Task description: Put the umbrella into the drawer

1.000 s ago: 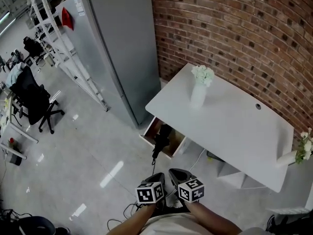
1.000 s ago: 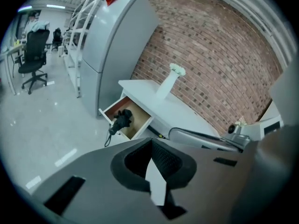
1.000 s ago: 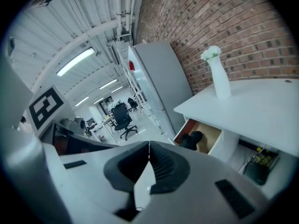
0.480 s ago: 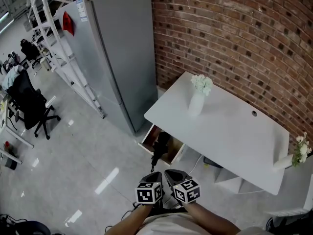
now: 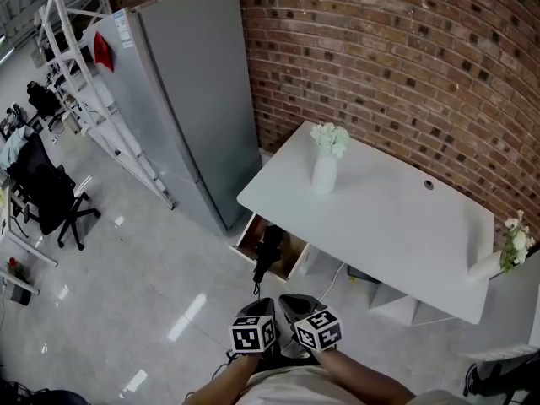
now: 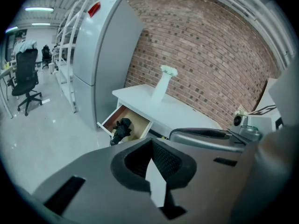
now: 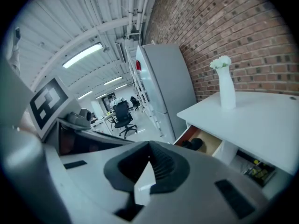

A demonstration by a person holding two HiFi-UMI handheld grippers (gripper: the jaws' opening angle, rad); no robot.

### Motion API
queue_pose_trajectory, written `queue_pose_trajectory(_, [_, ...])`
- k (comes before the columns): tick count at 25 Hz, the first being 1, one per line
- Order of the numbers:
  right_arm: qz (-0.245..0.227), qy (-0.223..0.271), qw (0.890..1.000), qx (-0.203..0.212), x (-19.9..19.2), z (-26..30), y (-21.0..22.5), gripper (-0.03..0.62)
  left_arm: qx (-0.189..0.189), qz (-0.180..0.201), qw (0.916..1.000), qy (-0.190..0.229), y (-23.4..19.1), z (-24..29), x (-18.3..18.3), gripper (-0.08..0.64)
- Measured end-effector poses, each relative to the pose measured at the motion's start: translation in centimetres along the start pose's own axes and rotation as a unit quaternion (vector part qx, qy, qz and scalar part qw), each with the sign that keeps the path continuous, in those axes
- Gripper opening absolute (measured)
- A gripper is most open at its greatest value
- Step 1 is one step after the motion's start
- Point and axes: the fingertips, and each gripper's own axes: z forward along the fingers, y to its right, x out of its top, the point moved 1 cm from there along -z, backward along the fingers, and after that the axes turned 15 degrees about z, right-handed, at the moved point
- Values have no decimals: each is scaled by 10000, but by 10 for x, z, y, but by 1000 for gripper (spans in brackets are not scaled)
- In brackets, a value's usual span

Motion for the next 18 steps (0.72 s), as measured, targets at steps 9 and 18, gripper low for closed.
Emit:
queue_pose_trajectory(9, [64,-97,9999,-47,-28,-29,13,17,53,32,10000,-65,27,6,-17,8])
queue_pose_trajectory(18, [154,-182,9997,28,-37,-25,15,17,137,-40,9997,-184,27,6,-29,8])
